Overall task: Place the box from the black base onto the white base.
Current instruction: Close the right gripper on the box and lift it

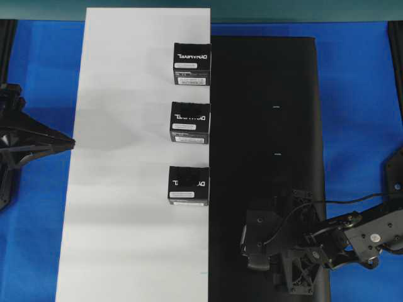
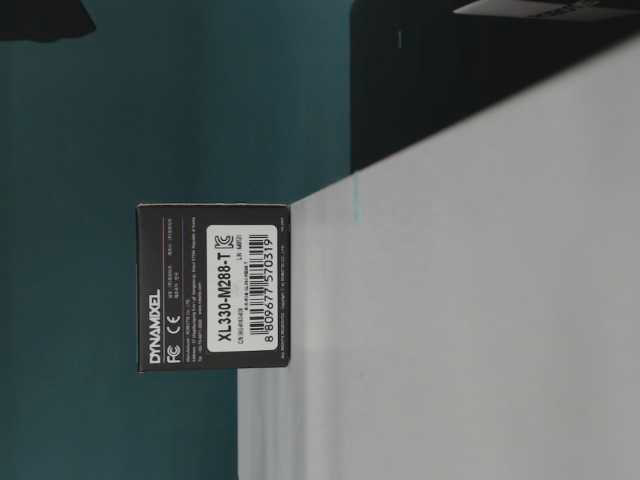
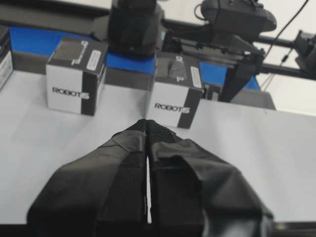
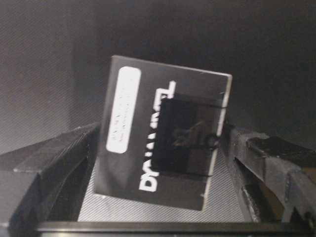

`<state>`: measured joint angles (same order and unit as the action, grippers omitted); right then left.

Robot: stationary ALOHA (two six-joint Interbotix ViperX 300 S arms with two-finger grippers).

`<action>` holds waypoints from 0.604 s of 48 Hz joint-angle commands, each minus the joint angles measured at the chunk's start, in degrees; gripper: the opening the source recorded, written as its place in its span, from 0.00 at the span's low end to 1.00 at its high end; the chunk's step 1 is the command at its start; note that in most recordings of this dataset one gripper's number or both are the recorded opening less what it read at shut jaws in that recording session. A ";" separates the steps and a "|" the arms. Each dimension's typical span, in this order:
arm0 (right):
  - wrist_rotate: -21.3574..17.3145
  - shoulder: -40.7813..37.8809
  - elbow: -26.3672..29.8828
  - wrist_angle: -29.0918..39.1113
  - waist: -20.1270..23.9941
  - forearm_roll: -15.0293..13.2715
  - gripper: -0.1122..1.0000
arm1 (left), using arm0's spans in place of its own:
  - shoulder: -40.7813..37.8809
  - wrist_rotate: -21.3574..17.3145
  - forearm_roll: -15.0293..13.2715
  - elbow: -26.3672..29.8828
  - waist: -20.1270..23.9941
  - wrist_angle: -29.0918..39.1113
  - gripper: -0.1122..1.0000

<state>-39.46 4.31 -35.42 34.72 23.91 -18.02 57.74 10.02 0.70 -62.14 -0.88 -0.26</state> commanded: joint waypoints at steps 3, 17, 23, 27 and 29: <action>-0.18 -0.44 -0.26 -0.70 -0.35 -0.26 0.99 | -0.53 0.09 0.18 1.32 0.00 0.09 0.08; -1.85 0.26 -2.20 -3.87 -0.70 -0.35 0.99 | -0.35 0.09 0.18 1.32 0.00 0.09 0.08; -2.29 0.26 -2.29 -4.75 -0.70 -0.35 0.98 | -0.44 0.00 0.18 1.32 0.18 0.09 0.08; -2.29 0.26 -2.11 -5.19 -0.70 -0.35 0.96 | -0.53 0.00 0.18 1.23 0.26 0.09 0.08; -2.29 0.26 -2.11 -5.36 -0.70 -0.35 0.93 | -0.53 0.00 0.18 1.23 0.26 0.09 0.08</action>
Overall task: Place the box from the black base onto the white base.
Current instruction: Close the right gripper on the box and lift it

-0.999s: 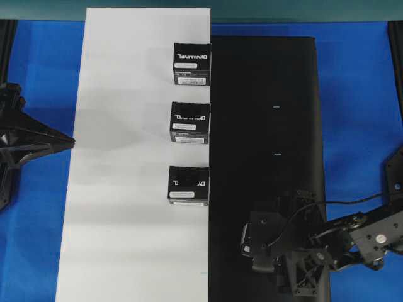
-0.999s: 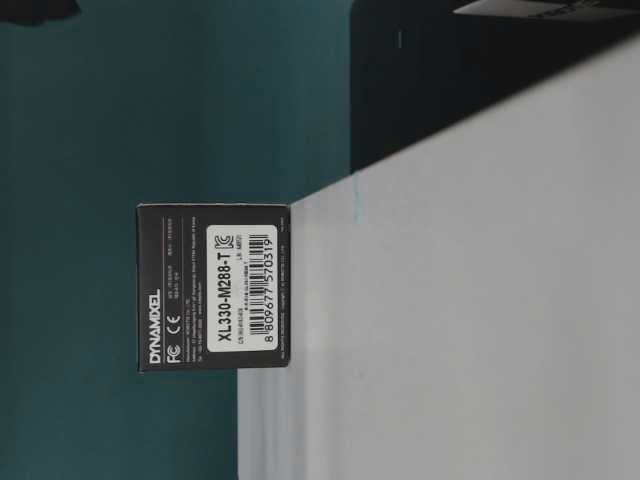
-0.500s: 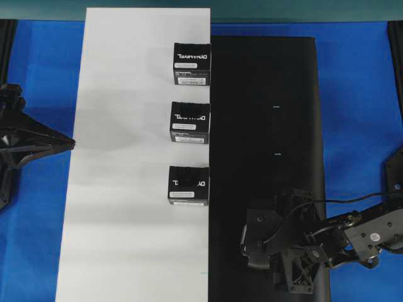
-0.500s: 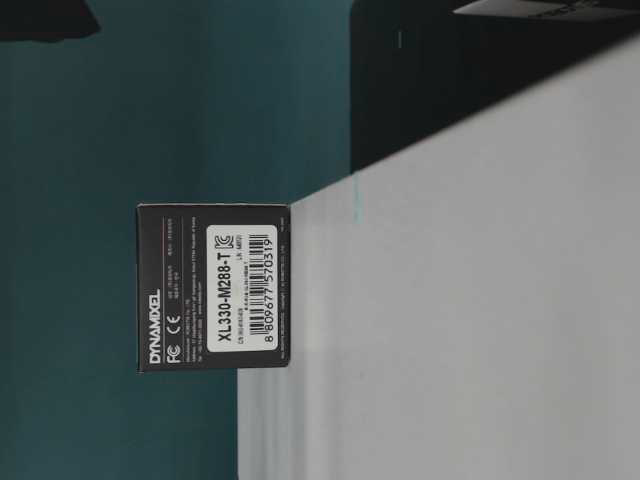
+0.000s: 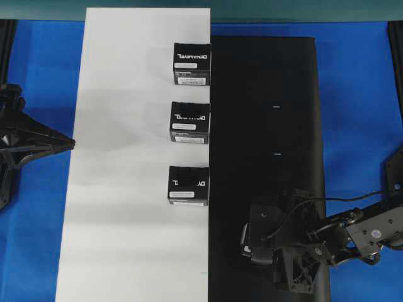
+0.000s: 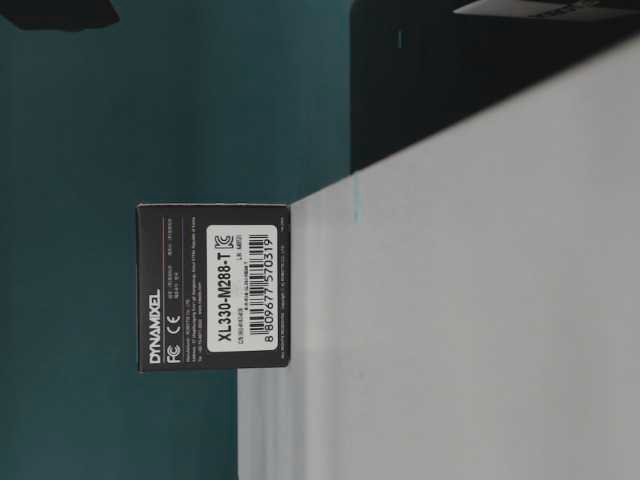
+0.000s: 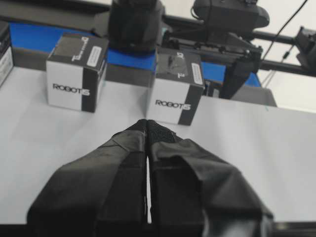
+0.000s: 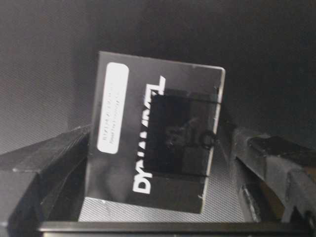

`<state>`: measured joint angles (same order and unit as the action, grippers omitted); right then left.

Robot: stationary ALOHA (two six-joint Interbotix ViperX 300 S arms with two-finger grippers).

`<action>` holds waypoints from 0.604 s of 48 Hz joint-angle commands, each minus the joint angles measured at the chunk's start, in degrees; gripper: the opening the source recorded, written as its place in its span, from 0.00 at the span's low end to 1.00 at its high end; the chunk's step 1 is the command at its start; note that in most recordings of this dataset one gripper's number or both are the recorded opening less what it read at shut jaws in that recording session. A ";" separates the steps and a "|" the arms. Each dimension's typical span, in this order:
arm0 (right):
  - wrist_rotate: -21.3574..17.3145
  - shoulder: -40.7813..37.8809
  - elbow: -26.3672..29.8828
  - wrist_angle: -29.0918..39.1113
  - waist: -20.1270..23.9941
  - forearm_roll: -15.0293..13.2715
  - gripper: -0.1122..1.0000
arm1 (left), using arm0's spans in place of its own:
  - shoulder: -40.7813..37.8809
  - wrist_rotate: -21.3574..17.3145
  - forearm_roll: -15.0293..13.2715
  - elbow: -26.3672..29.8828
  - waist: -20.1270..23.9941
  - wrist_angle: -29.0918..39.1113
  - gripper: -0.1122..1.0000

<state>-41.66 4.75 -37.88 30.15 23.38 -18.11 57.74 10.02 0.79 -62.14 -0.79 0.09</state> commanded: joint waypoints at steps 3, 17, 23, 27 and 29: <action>0.09 -0.18 0.44 -0.88 -0.18 -0.26 0.86 | -0.53 0.00 0.09 1.23 0.18 -0.26 0.08; 0.35 0.70 0.62 -0.88 -0.18 -0.18 0.62 | -0.53 0.00 0.09 1.23 0.18 -0.26 0.08; 0.44 2.64 0.62 -0.62 -0.18 -0.26 0.62 | -0.44 0.00 0.09 1.23 0.18 -0.26 0.08; 0.62 4.92 0.44 -0.35 -0.09 -0.26 0.62 | -0.35 0.00 0.09 1.32 0.09 -0.26 0.08; 0.70 6.06 0.35 -0.09 0.00 -0.26 0.62 | -0.35 0.00 0.09 1.23 0.18 -0.26 0.08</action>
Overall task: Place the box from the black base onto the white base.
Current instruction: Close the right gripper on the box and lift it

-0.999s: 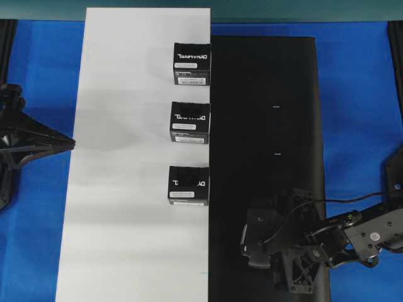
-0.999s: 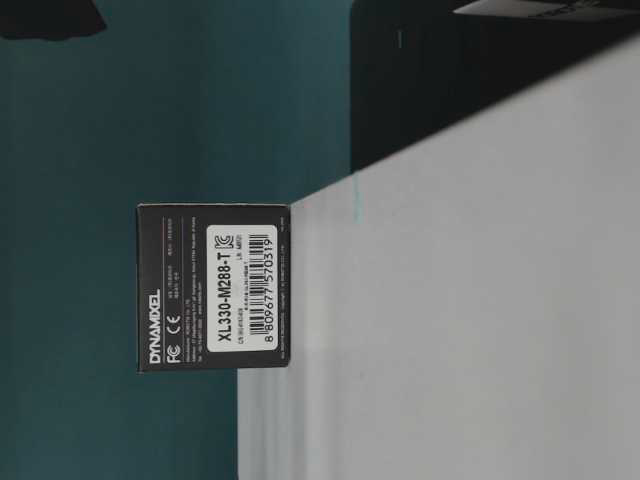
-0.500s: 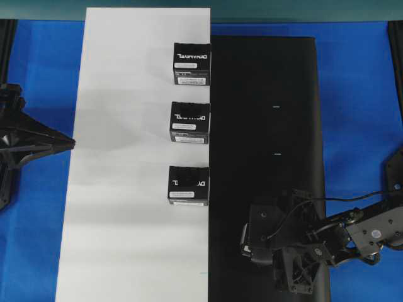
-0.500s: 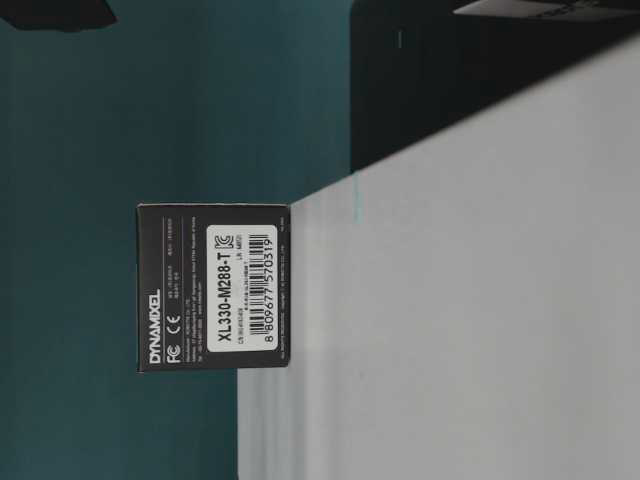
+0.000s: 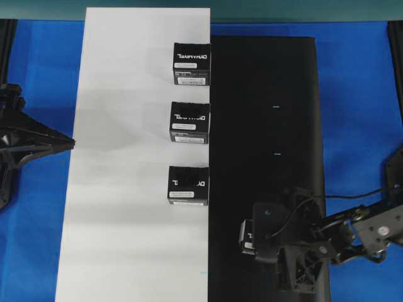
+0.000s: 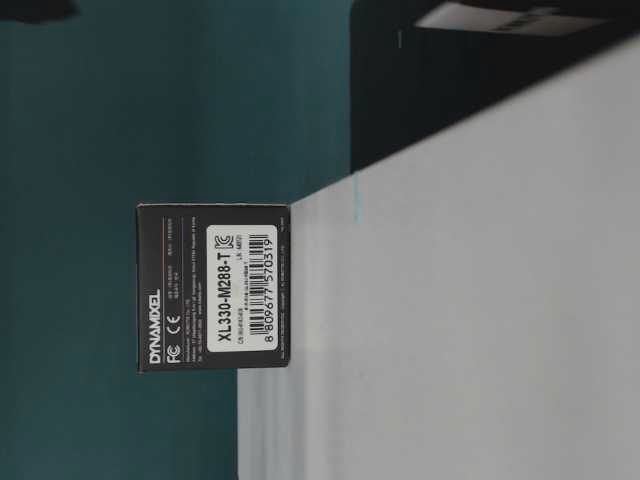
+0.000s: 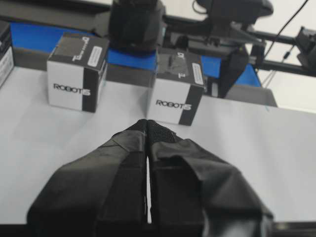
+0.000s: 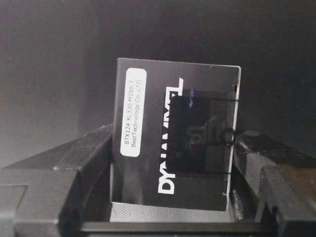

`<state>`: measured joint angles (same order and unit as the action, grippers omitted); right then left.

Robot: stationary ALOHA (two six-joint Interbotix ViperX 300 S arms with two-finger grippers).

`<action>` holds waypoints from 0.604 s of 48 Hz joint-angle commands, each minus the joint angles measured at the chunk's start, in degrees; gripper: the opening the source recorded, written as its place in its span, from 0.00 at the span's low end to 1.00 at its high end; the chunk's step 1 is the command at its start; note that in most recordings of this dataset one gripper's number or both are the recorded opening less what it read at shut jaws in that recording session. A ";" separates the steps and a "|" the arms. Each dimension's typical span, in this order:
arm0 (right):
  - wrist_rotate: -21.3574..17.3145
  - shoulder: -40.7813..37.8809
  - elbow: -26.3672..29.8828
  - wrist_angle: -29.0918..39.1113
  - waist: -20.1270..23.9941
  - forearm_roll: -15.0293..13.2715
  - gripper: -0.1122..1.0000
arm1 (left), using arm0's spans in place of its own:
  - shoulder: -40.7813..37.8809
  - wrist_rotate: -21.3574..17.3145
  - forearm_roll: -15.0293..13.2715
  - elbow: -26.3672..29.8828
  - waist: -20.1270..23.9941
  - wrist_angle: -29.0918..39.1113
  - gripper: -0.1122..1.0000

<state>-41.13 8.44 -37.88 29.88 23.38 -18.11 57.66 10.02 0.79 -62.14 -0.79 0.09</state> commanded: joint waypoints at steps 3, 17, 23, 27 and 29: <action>0.53 4.39 0.35 1.05 0.18 -0.26 0.62 | -0.18 0.00 0.09 1.23 0.18 -0.26 0.08; 7.03 9.32 3.78 9.67 1.67 0.26 0.62 | -0.09 0.00 0.09 1.32 0.18 -0.26 0.08; 10.46 9.40 6.50 14.50 1.76 0.79 0.62 | -0.09 0.00 0.09 1.32 0.09 -0.26 0.08; 12.13 9.32 8.09 16.70 1.76 0.79 0.62 | 0.00 0.09 0.09 1.32 0.09 -0.26 0.08; 12.74 9.40 8.44 17.23 1.67 0.79 0.62 | 0.00 0.00 0.09 1.32 0.18 -0.26 0.08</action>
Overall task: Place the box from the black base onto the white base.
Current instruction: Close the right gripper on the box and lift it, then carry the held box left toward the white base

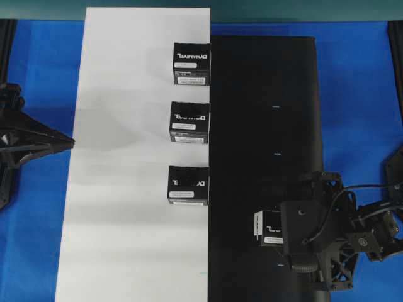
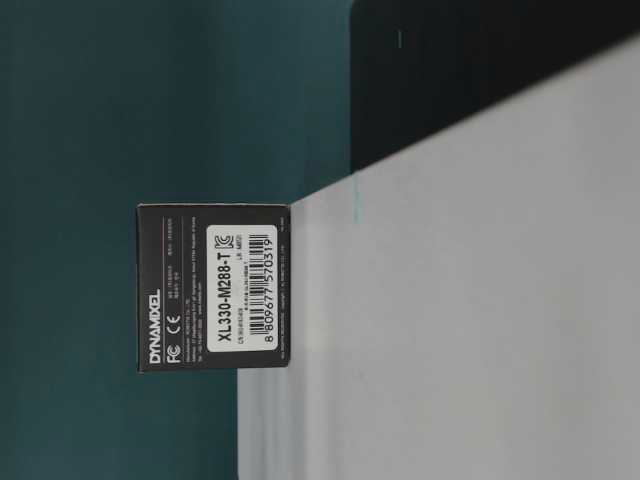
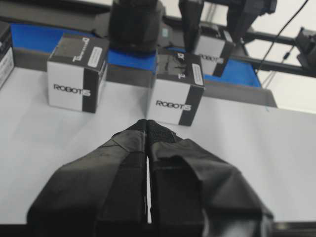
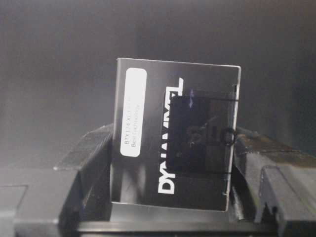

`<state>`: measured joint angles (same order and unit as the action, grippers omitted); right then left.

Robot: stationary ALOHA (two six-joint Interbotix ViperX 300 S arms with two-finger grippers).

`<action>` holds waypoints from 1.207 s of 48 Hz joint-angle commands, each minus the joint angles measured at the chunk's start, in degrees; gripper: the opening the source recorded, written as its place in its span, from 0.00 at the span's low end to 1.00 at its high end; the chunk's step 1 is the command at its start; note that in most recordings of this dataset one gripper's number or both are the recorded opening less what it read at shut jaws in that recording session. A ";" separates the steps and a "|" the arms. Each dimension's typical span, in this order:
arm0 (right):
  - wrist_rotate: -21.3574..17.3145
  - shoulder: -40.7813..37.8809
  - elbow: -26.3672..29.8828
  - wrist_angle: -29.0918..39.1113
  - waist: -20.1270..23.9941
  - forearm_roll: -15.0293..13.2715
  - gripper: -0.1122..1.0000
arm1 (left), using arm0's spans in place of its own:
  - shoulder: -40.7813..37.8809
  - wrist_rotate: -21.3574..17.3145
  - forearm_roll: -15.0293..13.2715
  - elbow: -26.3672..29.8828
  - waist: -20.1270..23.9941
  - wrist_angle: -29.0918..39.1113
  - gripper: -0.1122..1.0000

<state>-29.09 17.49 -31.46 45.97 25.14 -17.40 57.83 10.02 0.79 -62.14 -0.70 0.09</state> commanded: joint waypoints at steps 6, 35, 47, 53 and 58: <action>2.46 0.09 2.90 1.93 0.00 0.09 0.62 | -0.26 0.09 0.09 1.32 0.35 -0.26 0.08; 2.81 -5.45 12.39 2.72 0.62 0.18 0.55 | 0.00 0.09 0.09 1.41 0.53 -0.26 0.08; 3.87 -10.02 17.75 2.72 0.35 0.18 0.55 | 0.79 0.09 0.09 1.58 0.53 -0.26 0.08; 4.13 -12.48 20.65 2.72 -0.26 0.18 0.55 | 1.32 0.09 0.09 1.76 0.62 -0.26 0.08; 4.13 -14.50 22.41 2.72 -0.44 0.18 0.55 | 1.85 0.09 0.09 1.85 0.62 -0.26 0.08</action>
<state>-25.05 4.75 -10.90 48.87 25.05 -17.23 59.50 10.02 0.70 -62.05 -0.18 0.09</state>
